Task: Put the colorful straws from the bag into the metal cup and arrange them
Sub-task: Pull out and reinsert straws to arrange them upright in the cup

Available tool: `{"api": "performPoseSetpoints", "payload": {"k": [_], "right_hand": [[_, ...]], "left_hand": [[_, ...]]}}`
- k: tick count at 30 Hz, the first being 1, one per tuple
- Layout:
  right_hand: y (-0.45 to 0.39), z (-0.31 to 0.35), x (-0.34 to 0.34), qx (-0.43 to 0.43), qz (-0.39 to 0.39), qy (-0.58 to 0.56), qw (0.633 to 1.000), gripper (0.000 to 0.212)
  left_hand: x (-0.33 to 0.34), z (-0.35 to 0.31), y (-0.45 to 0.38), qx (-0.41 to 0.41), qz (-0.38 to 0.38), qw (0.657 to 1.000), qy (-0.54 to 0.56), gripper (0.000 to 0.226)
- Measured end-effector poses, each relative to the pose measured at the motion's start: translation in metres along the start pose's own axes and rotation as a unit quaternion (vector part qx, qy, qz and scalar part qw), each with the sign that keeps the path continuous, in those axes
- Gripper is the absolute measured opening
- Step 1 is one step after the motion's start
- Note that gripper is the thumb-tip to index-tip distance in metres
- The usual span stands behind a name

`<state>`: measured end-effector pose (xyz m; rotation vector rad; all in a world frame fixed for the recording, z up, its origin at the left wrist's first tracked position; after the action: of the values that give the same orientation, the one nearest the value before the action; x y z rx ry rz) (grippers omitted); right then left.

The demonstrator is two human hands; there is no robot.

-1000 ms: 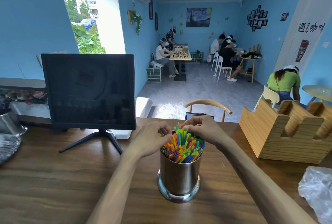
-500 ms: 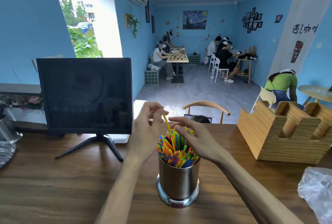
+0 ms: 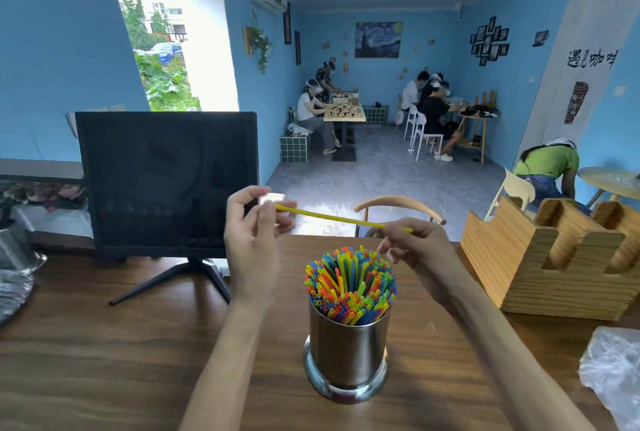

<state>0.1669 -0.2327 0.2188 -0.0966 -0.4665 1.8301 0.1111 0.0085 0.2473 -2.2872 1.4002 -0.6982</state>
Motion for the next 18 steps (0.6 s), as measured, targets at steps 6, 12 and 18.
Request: {"api": "performPoseSetpoints", "payload": {"k": [6,12,18], "right_hand": [[-0.011,0.024,-0.011,-0.081,-0.122,-0.080,0.986,0.023],[0.002,0.026,0.009,-0.188,-0.096,0.203,0.956,0.043],[0.014,-0.019,0.020,-0.092,0.019,0.455,0.886,0.023]], "left_hand": [[0.015,0.028,0.016,-0.060,0.224,0.961,-0.151,0.029],[0.010,0.050,0.015,-0.067,0.218,0.937,-0.266,0.027],[0.012,0.067,0.024,-0.079,0.302,0.892,-0.329,0.020]]}}
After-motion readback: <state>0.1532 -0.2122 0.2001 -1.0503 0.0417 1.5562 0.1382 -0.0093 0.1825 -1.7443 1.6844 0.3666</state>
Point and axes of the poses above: each hand's wrist, its own y-axis away from the middle knuckle, its own x-axis out of the palm, z = x × y, the point moved 4 cm from there along -y, towards the middle knuckle, and after that the axes turned 6 degrees about -y, right-handed, at the moved point
